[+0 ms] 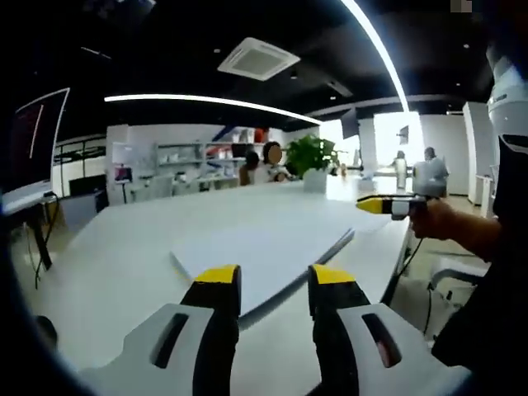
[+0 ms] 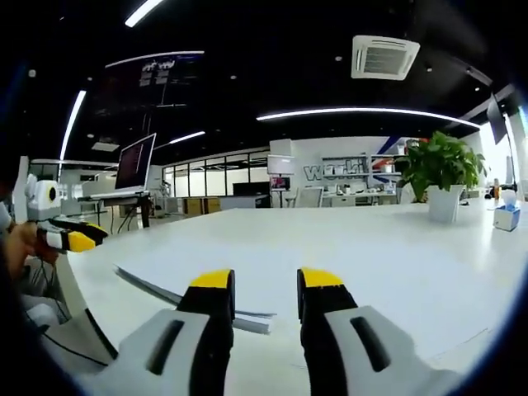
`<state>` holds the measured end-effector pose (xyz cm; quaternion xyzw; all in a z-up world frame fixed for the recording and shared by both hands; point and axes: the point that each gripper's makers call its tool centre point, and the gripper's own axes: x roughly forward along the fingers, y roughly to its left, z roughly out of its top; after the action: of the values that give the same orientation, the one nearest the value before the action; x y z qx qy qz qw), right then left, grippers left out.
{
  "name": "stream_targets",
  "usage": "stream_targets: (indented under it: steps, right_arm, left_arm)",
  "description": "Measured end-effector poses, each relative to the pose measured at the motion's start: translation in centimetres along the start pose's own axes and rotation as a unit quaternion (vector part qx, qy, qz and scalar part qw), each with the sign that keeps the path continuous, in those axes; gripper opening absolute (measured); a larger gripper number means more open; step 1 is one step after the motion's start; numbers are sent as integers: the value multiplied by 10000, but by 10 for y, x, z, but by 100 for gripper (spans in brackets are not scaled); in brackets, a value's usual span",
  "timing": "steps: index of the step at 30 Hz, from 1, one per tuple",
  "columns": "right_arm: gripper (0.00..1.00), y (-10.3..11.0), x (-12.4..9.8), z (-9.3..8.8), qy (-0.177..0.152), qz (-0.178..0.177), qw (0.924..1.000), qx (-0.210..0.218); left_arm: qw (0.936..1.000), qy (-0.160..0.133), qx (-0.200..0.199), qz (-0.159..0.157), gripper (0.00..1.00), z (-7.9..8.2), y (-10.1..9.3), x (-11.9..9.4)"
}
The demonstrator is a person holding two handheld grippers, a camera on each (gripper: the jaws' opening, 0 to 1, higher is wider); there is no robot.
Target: Grasp the top corner of one sheet in the document stack and pull a single sheet out from the document stack, separating that one sheet from the rest and lifting it clear until the single sheet is fully removed from the stack
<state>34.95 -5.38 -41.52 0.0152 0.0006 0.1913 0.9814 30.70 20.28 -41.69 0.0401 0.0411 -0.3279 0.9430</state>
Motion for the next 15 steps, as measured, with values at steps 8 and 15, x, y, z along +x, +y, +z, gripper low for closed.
stream_targets:
  steps: [8,15]
  right_arm:
    - [30,-4,3,-2,0,0,10000,2]
    - [30,5,6,1,-20,57,10000,-39]
  left_arm:
    - [9932,-519,-885,545,46,3,22,-13]
    - [9861,-776,-1124,944,53,3,42,-34]
